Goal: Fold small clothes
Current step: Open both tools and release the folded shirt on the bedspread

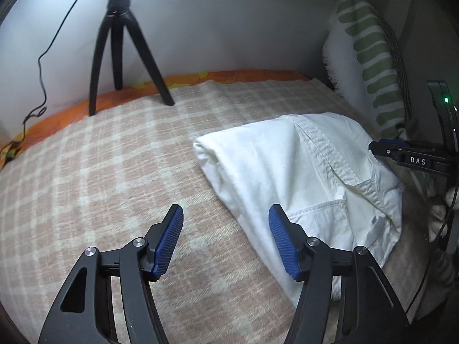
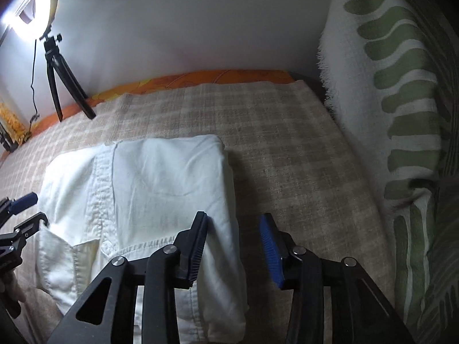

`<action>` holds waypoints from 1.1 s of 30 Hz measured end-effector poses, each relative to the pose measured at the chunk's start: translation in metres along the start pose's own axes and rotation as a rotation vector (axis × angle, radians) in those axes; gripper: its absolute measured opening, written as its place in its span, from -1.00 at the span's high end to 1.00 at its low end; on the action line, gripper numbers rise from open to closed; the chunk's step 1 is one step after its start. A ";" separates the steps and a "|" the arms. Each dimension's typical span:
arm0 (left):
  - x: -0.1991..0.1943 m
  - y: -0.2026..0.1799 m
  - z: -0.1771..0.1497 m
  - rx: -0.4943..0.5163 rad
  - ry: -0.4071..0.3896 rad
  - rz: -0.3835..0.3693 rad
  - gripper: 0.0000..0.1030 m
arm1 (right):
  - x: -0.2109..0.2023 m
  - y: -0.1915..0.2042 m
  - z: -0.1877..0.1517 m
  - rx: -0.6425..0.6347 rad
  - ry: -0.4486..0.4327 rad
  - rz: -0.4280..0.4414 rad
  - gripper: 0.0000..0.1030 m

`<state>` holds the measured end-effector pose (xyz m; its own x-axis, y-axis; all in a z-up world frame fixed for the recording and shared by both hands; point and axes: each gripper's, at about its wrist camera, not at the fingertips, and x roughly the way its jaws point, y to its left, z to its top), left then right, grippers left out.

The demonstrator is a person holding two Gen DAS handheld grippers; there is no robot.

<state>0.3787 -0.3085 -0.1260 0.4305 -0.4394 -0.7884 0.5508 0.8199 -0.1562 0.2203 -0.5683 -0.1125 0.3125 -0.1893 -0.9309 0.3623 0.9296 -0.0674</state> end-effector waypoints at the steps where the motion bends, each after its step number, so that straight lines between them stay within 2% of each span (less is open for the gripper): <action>1: -0.004 0.002 -0.001 -0.003 0.001 -0.001 -0.19 | -0.006 0.000 -0.001 0.008 -0.012 -0.005 0.23; 6: -0.035 0.000 -0.009 0.027 -0.022 -0.007 -0.22 | -0.040 0.007 -0.005 0.038 -0.071 0.000 -0.20; 12: -0.082 -0.007 -0.021 0.055 -0.074 -0.032 -0.35 | -0.082 0.030 -0.018 0.029 -0.127 -0.005 -0.48; 16: -0.117 -0.010 -0.031 0.065 -0.115 -0.047 -0.38 | -0.114 0.048 -0.033 0.025 -0.173 -0.015 -0.58; 18: -0.136 -0.010 -0.037 0.069 -0.139 -0.056 -0.49 | -0.127 0.055 -0.041 0.031 -0.188 -0.008 -0.62; 23: -0.177 -0.014 -0.056 0.077 -0.207 -0.066 -0.55 | -0.156 0.079 -0.065 0.022 -0.225 -0.030 -0.71; 29: -0.206 -0.019 -0.078 0.083 -0.235 -0.047 -0.63 | -0.175 0.099 -0.096 0.039 -0.246 0.001 -0.82; 33: -0.217 -0.020 -0.091 0.083 -0.240 -0.035 -0.71 | -0.178 0.110 -0.111 0.060 -0.265 -0.018 -0.94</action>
<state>0.2096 -0.1961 -0.0063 0.5623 -0.5494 -0.6181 0.6206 0.7743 -0.1237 0.1066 -0.3974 0.0057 0.5217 -0.2891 -0.8027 0.4184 0.9066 -0.0545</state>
